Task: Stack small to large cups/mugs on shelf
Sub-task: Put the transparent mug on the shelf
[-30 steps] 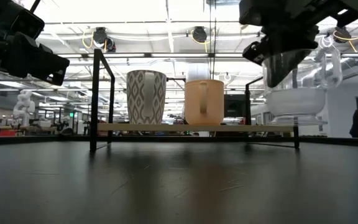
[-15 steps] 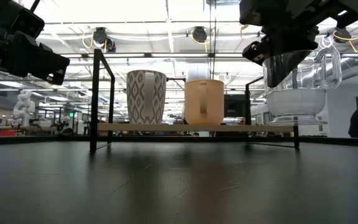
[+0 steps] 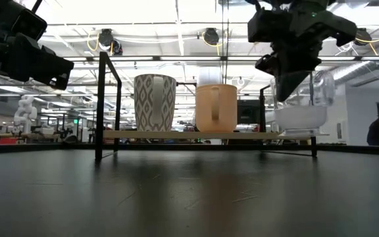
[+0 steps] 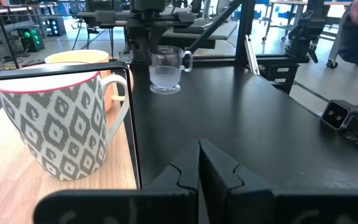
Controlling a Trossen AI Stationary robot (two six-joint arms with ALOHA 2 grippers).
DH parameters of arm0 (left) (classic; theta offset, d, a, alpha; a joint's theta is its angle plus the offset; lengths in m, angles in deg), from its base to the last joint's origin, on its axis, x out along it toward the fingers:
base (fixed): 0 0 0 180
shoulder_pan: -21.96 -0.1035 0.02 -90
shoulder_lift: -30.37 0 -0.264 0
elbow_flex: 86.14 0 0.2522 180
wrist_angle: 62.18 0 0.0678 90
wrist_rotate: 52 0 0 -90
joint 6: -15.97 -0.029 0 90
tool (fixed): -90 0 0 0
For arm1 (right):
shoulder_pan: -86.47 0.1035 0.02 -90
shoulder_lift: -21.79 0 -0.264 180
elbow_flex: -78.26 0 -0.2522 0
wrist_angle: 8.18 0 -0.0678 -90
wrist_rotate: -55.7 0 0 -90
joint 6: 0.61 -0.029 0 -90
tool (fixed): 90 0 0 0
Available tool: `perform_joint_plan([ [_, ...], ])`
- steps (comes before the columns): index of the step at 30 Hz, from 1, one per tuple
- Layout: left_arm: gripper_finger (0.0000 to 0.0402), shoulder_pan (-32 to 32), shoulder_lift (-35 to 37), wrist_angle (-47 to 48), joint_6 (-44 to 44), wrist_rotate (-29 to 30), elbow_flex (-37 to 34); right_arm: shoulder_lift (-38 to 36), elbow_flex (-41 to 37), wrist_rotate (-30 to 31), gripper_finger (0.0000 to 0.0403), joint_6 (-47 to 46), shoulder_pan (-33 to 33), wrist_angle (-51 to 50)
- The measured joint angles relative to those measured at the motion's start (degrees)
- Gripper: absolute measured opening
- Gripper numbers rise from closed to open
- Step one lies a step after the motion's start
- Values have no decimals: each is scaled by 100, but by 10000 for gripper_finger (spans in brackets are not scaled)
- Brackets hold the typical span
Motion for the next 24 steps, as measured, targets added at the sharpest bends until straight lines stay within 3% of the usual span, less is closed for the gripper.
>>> perform_joint_plan([
  [24,10,0,1,56,25,0,0,-1451,-78,171,0,489,-621,-202],
])
